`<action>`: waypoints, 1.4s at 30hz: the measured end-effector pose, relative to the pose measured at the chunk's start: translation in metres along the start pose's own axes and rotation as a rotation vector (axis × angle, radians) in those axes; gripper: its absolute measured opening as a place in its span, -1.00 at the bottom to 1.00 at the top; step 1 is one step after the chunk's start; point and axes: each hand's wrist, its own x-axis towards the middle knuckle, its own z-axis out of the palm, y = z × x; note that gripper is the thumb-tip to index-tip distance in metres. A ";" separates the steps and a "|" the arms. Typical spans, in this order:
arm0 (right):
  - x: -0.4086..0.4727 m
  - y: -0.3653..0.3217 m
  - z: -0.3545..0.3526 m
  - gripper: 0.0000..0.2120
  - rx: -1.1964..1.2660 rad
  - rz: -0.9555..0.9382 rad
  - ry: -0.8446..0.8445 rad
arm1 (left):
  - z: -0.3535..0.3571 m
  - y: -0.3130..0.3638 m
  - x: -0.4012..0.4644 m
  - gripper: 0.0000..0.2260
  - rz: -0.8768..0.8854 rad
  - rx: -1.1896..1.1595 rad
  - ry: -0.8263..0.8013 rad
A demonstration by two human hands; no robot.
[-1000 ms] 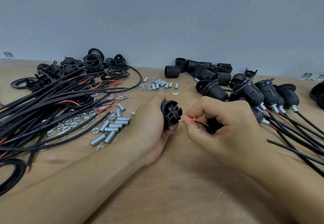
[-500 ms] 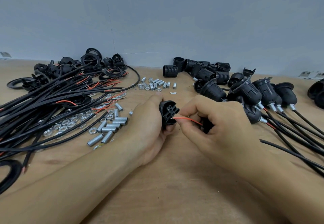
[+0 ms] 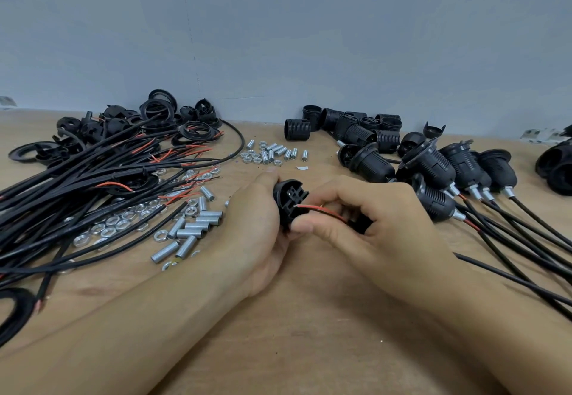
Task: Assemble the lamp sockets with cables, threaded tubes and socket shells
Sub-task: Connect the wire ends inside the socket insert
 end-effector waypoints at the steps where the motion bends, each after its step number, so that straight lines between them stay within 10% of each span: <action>1: 0.001 0.000 -0.001 -0.81 -0.015 -0.022 -0.010 | 0.000 0.000 0.001 -0.75 -0.001 -0.006 -0.003; 42: -0.001 0.002 0.006 -0.86 -0.112 0.062 0.160 | 0.001 -0.009 0.002 -0.44 0.214 0.240 0.104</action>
